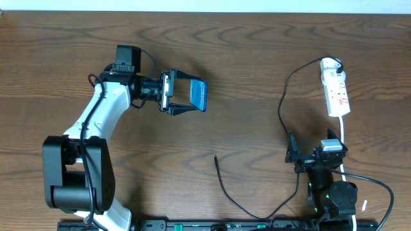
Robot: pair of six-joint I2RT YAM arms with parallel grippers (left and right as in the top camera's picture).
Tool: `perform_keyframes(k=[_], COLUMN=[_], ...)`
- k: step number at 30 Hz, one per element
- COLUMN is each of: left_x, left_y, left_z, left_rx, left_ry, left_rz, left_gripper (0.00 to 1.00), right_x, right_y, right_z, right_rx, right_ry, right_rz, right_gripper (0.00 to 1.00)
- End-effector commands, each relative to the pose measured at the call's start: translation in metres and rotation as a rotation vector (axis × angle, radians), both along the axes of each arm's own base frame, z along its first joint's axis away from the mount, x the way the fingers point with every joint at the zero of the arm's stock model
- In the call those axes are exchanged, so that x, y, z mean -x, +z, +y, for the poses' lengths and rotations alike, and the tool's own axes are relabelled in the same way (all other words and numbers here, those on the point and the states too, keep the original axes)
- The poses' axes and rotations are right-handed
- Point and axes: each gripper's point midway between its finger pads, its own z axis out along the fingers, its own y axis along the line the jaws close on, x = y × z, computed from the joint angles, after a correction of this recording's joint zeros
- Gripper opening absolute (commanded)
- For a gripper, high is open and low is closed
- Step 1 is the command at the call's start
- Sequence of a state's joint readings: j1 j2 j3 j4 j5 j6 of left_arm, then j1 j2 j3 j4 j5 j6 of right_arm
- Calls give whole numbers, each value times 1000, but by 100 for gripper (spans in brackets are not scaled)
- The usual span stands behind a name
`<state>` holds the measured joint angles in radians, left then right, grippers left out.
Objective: Plug charger to phone and switch on socket
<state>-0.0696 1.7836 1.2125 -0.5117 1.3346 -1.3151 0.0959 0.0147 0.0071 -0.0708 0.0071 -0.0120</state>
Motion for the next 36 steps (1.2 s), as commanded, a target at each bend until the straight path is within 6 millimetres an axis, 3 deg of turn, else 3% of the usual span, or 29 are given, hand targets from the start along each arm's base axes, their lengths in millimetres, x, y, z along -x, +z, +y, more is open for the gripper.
perform_keyframes(k=[1,12,20,27,36], left_x=[-3,-14,-36,-54,-78], left_y=[17,13,28,13,17], left_z=[-1,2,0,10,17], left_rx=[-11,-71,-66,-199,-273], left_ry=[-12,-29,-30,37,105], left_rz=[-119,-318,-558,-574,-682], left_gripper=[7,8,7,8,7], right_x=[0,0,0,0,0], right_y=[0,0,0,0,0], right_z=[2,2,2,2,2], right_rx=[11,11,11,11,11], right_ry=[12,12,12,12,12], right_rz=[-1,-1,-1,-1,-1], right_gripper=[99,99,99,99,99])
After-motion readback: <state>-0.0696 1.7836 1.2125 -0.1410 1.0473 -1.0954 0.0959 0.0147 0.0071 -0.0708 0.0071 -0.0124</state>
